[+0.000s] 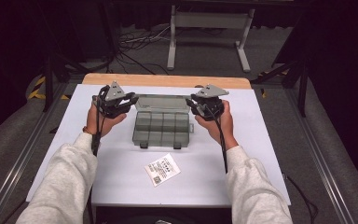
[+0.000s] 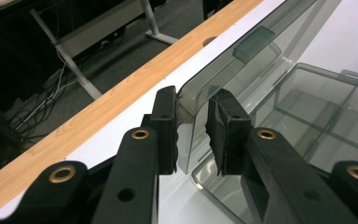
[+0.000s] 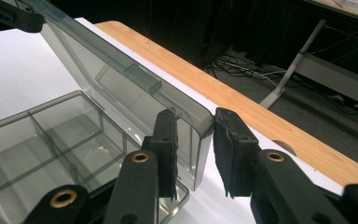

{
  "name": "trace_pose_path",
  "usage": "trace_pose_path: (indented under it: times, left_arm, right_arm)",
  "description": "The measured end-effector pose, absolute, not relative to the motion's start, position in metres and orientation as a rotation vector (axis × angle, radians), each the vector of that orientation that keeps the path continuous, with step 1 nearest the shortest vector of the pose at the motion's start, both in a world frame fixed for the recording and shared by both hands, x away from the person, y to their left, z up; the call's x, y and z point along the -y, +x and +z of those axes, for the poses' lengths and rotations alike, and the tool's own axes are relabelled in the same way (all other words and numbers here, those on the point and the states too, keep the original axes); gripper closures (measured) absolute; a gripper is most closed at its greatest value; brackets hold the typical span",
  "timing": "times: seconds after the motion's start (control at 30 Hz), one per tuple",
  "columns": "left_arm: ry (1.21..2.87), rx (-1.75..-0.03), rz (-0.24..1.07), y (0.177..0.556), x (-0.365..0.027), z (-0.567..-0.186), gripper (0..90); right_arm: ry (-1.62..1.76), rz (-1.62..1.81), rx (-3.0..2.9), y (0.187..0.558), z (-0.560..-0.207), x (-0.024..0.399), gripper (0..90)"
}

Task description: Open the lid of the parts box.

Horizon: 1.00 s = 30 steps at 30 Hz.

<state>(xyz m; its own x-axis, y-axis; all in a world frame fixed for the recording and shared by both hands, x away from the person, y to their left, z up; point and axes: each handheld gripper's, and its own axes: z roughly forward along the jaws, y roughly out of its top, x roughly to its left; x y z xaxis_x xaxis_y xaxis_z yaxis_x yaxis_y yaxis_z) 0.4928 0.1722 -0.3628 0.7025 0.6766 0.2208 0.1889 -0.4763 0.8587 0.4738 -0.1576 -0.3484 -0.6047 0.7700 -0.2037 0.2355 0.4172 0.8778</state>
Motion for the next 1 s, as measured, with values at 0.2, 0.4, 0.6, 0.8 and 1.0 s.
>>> trace_pose_path:
  times: [0.2, 0.4, 0.6, 0.8, 1.0]
  left_arm:
    - [2.002, -0.691, 0.685, 0.5, -0.172, -0.364, 72.8]
    - [2.003, -0.715, 0.679, 0.507, -0.171, -0.371, 73.1]
    - [1.987, -0.754, 0.654, 0.514, -0.17, -0.379, 73.1]
    - [1.973, -0.8, 0.637, 0.52, -0.169, -0.388, 73.9]
    - [1.951, -0.849, 0.615, 0.524, -0.167, -0.399, 73.9]
  right_arm:
    - [0.881, 1.153, -2.058, 0.484, -0.354, 0.156, 70.8]
    - [0.926, 1.168, -2.034, 0.492, -0.362, 0.158, 72.1]
    - [0.945, 1.191, -2.02, 0.498, -0.368, 0.158, 73.6]
    - [0.966, 1.203, -1.987, 0.503, -0.376, 0.156, 73.9]
    - [1.01, 1.218, -1.954, 0.507, -0.385, 0.156, 74.4]
